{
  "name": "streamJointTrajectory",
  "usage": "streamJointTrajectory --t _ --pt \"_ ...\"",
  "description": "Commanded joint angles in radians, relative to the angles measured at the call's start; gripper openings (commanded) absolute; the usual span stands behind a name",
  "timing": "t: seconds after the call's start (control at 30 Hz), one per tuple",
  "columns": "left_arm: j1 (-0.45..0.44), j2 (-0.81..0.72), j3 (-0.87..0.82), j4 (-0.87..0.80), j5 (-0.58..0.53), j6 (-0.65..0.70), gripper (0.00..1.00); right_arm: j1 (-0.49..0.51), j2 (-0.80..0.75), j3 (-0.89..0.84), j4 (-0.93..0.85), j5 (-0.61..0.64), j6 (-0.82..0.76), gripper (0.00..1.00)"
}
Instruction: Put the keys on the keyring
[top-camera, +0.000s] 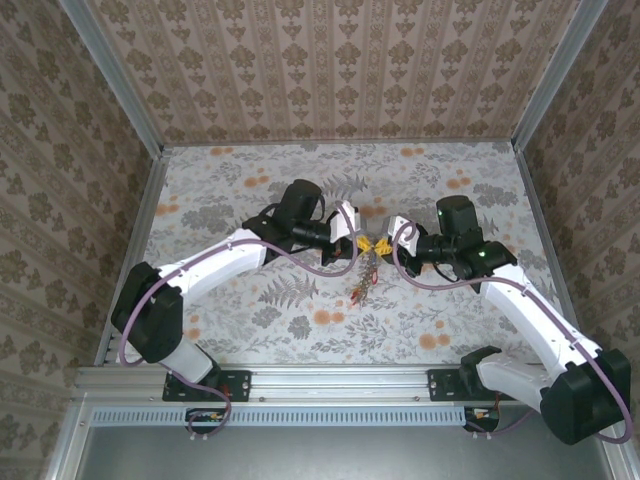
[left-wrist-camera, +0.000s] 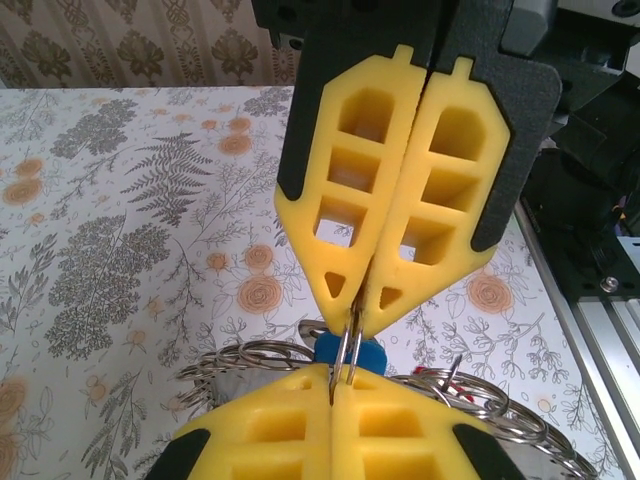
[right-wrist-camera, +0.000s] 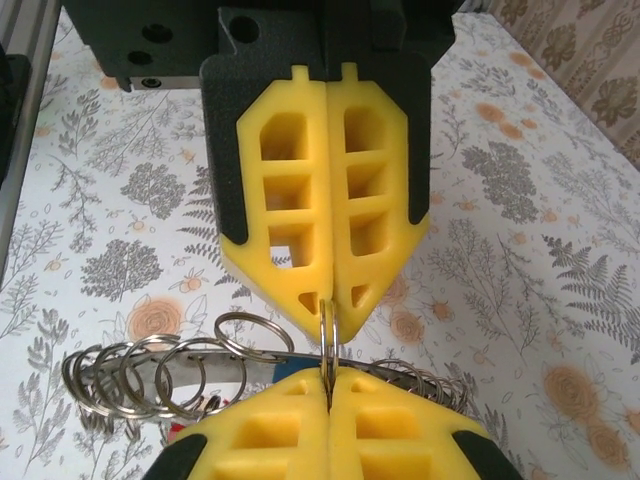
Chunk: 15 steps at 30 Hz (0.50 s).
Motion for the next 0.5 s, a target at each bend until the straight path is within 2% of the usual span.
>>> streamJointTrajectory --t 0.0,0.3,0.47 --pt "0.008 -0.023 -0.026 0.134 0.063 -0.068 0.0 -0.001 -0.016 -0.036 0.093 -0.04 0.041 0.12" --pt "0.012 -0.029 -0.065 0.204 0.073 -0.117 0.0 -0.012 0.0 -0.075 0.153 -0.059 0.071 0.14" --pt "0.01 -0.023 -0.059 0.188 0.059 -0.114 0.0 -0.012 0.01 -0.059 0.164 -0.099 0.084 0.06"
